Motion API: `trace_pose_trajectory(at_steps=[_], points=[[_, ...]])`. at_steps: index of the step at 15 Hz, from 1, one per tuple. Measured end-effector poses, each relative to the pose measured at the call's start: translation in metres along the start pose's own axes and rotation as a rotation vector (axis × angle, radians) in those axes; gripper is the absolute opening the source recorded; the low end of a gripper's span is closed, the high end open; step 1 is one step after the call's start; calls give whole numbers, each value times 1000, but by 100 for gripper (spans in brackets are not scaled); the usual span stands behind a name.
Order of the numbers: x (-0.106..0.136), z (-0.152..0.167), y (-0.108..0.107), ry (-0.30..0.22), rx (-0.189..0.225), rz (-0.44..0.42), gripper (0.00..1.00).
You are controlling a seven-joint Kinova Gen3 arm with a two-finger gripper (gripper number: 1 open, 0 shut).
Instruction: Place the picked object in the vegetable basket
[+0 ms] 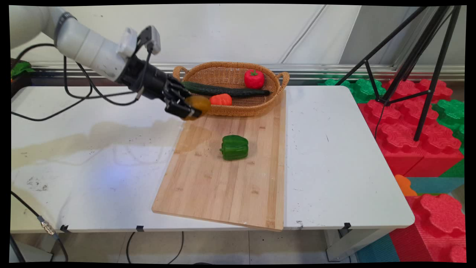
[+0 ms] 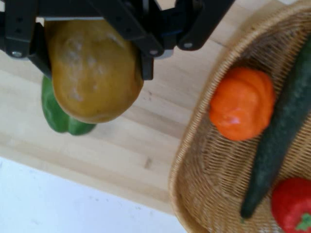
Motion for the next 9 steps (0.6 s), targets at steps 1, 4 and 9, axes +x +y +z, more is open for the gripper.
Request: trace_pose_trajectory(at_steps=[1, 4, 9], points=[[3, -5, -3, 12, 11, -7, 0], [11, -15, -11, 35, 44, -21, 0], [21, -26, -39, 56, 128, -48, 0]])
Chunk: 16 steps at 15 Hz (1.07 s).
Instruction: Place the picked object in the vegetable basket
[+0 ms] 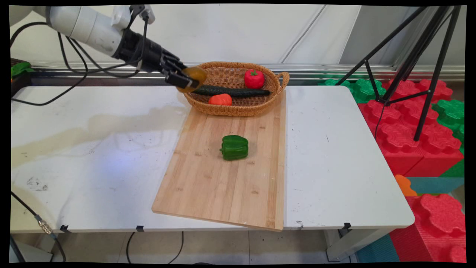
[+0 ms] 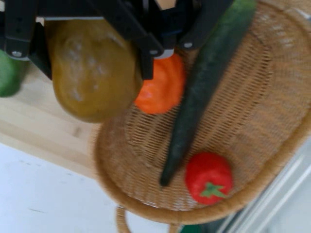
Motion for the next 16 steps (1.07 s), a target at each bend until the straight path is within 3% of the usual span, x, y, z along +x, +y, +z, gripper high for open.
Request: trace_pose_trajectory(at_steps=[8, 16], points=[[11, 28, -49, -18, 101, -37, 0], [12, 87, -92, -95, 142, -30, 0]])
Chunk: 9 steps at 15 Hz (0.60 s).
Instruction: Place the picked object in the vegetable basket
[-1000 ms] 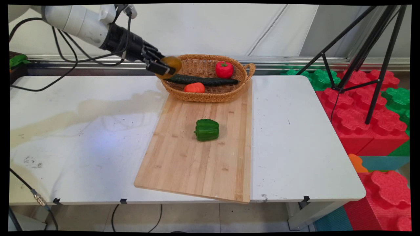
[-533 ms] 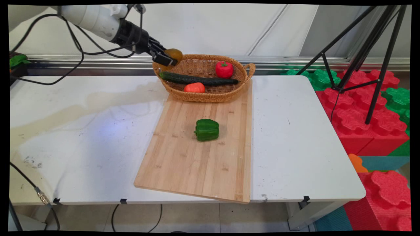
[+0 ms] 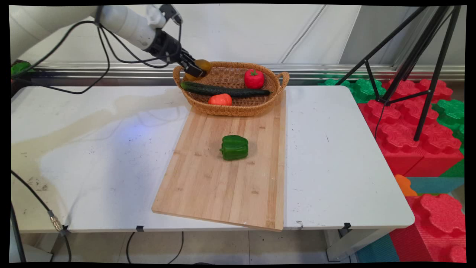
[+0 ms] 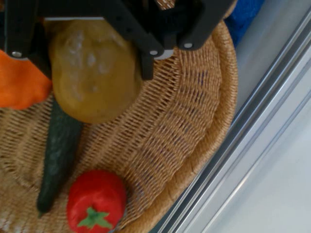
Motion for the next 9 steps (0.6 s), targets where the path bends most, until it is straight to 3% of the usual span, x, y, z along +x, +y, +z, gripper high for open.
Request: trace_pose_trajectory(at_steps=[9], points=[[9, 57, -26, -35, 16, 0, 0]])
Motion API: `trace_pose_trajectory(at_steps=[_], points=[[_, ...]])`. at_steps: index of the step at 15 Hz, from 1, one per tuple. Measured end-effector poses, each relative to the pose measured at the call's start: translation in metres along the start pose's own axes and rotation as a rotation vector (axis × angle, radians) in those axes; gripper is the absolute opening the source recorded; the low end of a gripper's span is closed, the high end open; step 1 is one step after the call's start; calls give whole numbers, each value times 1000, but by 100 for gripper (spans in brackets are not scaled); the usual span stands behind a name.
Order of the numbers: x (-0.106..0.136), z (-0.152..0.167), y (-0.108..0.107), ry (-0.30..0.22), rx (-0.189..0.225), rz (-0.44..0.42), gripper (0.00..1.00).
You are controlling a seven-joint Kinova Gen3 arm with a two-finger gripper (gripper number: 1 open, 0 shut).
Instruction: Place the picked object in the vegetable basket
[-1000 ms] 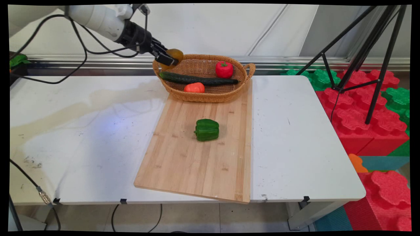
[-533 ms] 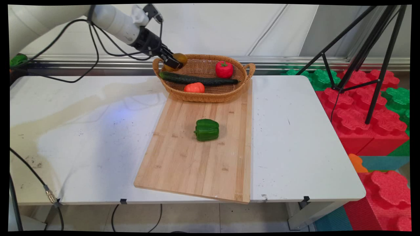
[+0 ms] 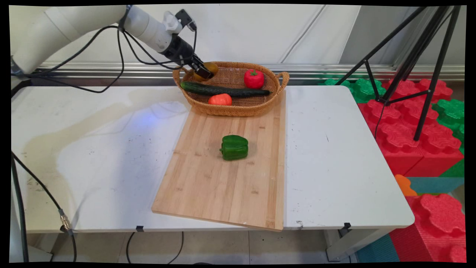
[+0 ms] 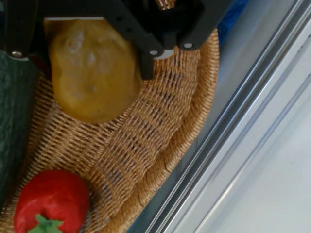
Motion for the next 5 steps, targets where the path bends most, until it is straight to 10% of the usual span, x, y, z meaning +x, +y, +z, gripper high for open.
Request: trace_pose_trajectory(at_steps=[2, 3, 5], points=[[2, 9, -3, -5, -7, -2, 0], [2, 12, -5, -7, -12, -2, 100], [4, 16, -6, -7, -21, -1, 100]])
